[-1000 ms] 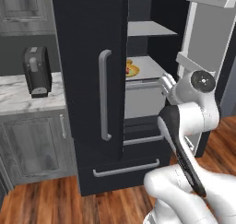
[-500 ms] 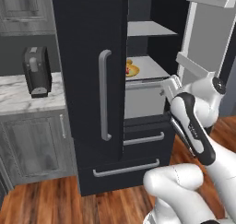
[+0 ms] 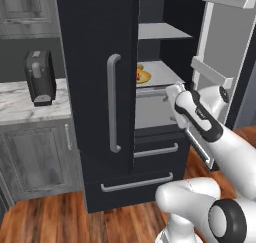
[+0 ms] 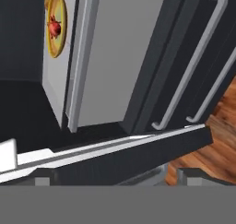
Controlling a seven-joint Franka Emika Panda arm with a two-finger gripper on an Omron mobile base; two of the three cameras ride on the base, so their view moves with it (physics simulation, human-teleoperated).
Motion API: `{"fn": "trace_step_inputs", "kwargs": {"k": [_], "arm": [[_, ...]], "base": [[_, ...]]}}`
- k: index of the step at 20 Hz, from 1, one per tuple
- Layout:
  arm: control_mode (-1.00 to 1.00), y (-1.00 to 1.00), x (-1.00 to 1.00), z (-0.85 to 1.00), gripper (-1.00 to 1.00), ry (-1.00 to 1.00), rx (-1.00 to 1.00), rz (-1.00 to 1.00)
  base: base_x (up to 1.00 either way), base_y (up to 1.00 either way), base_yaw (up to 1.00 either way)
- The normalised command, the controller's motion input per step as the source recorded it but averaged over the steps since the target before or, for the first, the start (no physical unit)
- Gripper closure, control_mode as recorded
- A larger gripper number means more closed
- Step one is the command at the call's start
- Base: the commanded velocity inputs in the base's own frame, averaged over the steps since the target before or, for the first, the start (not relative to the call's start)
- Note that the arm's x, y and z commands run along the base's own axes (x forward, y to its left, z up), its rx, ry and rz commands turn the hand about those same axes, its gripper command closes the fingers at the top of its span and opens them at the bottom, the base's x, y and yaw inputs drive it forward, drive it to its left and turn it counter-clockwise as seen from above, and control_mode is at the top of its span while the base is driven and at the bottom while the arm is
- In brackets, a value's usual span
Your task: Retrieve the fish from the fridge and place it on the saucepan with marinade on the stove.
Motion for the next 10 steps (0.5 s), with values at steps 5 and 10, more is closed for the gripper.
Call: {"fn": "trace_step_inputs", "kwargs": {"k": [5,10], "arm": [[-1.00,0.37,0.43,-0.10,-1.00,0.00,0.02,0.10],[-1.00,0.55,0.30,-0.18,-1.00,0.00,0.07,0.11]], "base": [[0.00,0.00,0.00],[0.00,0.00,0.00]]}}
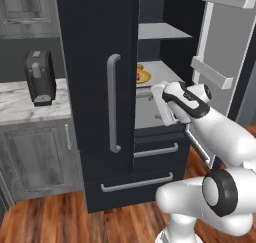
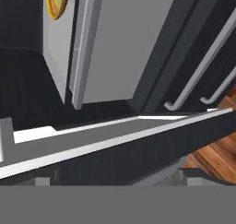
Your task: Retrieve the fish from the fridge and place it on the saucepan with marinade on the stove.
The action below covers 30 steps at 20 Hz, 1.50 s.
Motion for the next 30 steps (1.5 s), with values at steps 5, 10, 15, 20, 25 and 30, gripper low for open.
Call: {"fn": "trace_step_inputs", "kwargs": {"k": [5,10,15,20,25,30], "arm": [[-1.00,0.47,0.06,-0.13,-1.00,0.00,0.05,0.11],[-1.00,0.48,-0.17,-0.06,-1.00,0.08,0.11,0.14],[-1.00,0.69,-0.49,0.00,-1.00,0.17,0.11,0.20],[-1.00,0.76,-0.64,0.00,-1.00,0.17,0.11,0.22],[-1.00,-0.02,-0.61,-0.10,-1.00,0.05,0.11,0.05],[-1.00,-0.71,0.51,-0.45,-1.00,0.00,0.09,-0.20]], "base": [[0.00,0.00,0.00],[0.00,0.00,0.00],[0.00,0.00,0.00],[0.00,0.00,0.00],[0.00,0.00,0.00],[0.00,0.00,0.00]]}}
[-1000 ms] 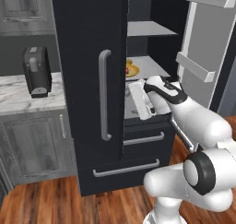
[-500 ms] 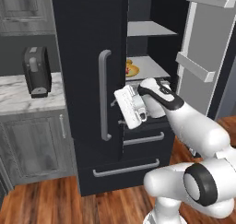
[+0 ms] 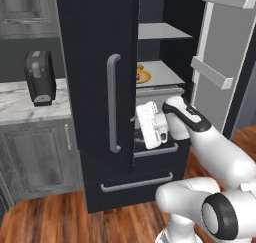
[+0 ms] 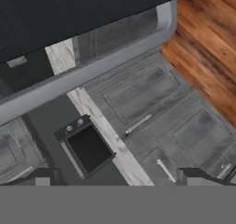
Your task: Retrieve the fish from the fridge and place it on the saucepan with marinade on the stove.
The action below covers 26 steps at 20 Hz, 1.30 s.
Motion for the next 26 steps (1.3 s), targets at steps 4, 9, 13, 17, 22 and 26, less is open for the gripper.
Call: {"fn": "trace_step_inputs", "kwargs": {"k": [4,9,13,17,22,26], "arm": [[-1.00,-0.59,1.00,-0.08,-1.00,0.17,0.00,-0.27],[-1.00,-0.55,0.88,0.00,-1.00,0.16,0.00,-0.20],[-1.00,-0.42,0.48,0.00,-1.00,0.02,0.00,-0.08],[-1.00,-0.44,0.67,-0.06,-1.00,0.05,0.08,0.10],[-1.00,-0.06,0.85,-0.19,-1.00,0.05,0.10,0.28],[-1.00,0.25,0.68,-0.17,-1.00,0.06,0.01,0.28]], "base": [[0.00,0.00,0.00],[0.00,0.00,0.00],[0.00,0.00,0.00],[0.00,0.00,0.00],[0.00,0.00,0.00],[0.00,0.00,0.00]]}}
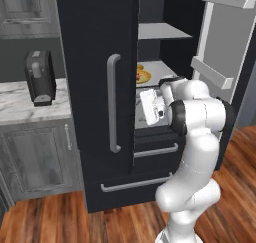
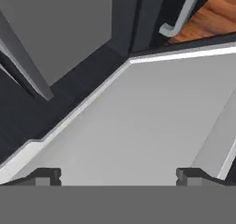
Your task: Retrieve the fish from the fridge and place it on the saucepan with marinade on the stove.
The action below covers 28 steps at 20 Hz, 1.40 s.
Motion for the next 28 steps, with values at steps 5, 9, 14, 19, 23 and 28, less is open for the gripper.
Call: {"fn": "trace_step_inputs", "kwargs": {"k": [5,9,14,19,23,28], "arm": [[-1.00,0.48,0.12,-0.06,-1.00,0.07,0.00,0.23],[-1.00,0.98,-0.75,-0.08,-1.00,0.02,0.00,0.12],[-1.00,1.00,-1.00,0.00,-1.00,0.00,0.00,0.07],[-1.00,1.00,-1.00,0.00,-1.00,0.04,0.01,0.01],[-1.00,1.00,-0.99,-0.10,-1.00,0.03,0.00,-0.01],[-1.00,0.98,-0.57,-0.05,-1.00,0.00,0.00,-0.01]], "base": [[0.00,0.00,0.00],[0.00,0.00,0.00],[0.00,0.00,0.00],[0.00,0.00,0.00],[0.00,0.00,0.00],[0.00,0.00,0.00]]}}
